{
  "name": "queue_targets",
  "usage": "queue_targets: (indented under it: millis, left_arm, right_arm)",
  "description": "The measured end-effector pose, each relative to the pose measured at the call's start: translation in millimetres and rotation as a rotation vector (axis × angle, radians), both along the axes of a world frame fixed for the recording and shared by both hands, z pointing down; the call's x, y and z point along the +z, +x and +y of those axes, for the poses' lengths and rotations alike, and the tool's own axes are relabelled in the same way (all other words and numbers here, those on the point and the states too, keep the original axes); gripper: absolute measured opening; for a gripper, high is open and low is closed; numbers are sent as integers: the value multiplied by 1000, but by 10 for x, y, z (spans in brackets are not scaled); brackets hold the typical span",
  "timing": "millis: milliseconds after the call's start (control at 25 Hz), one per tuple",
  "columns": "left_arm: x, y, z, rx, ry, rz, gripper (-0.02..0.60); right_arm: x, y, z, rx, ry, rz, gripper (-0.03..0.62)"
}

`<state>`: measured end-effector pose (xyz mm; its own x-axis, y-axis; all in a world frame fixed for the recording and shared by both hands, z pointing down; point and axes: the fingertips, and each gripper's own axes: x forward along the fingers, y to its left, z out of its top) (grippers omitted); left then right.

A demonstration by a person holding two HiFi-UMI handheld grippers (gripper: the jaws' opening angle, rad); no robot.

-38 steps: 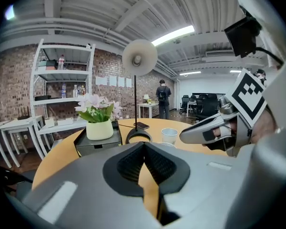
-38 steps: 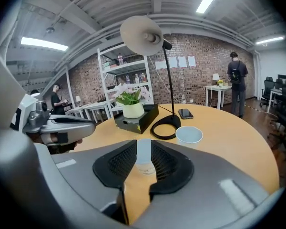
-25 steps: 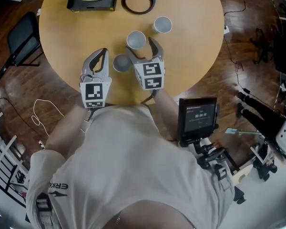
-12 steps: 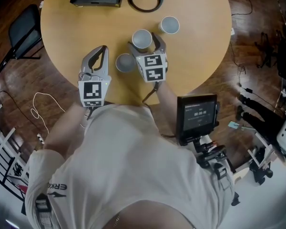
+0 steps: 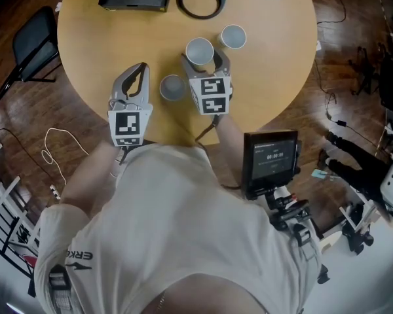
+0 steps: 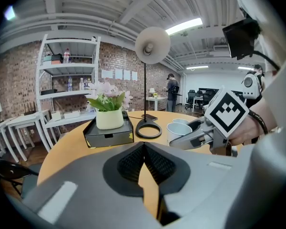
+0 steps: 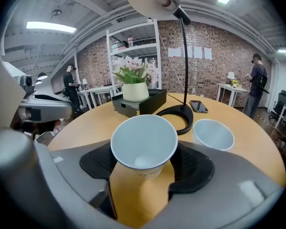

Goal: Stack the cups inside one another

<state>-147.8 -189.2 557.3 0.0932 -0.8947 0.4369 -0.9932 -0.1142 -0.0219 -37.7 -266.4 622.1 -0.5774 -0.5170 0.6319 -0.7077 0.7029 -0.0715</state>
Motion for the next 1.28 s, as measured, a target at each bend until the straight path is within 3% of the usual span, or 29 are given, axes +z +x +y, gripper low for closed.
queue_targets:
  millis: [360,960,1280]
  left_arm:
    - [-210,22,-101,33,66,23,2]
    - [-1032,189,309,63,220,36,2]
    - [-1221,238,512,25,256,9,2]
  right_arm:
    - [-745,48,-68,52,138,-53,348]
    - [-2513,178,490,78,437,-183,347]
    - [-2617,165,795,26,438,-224,347]
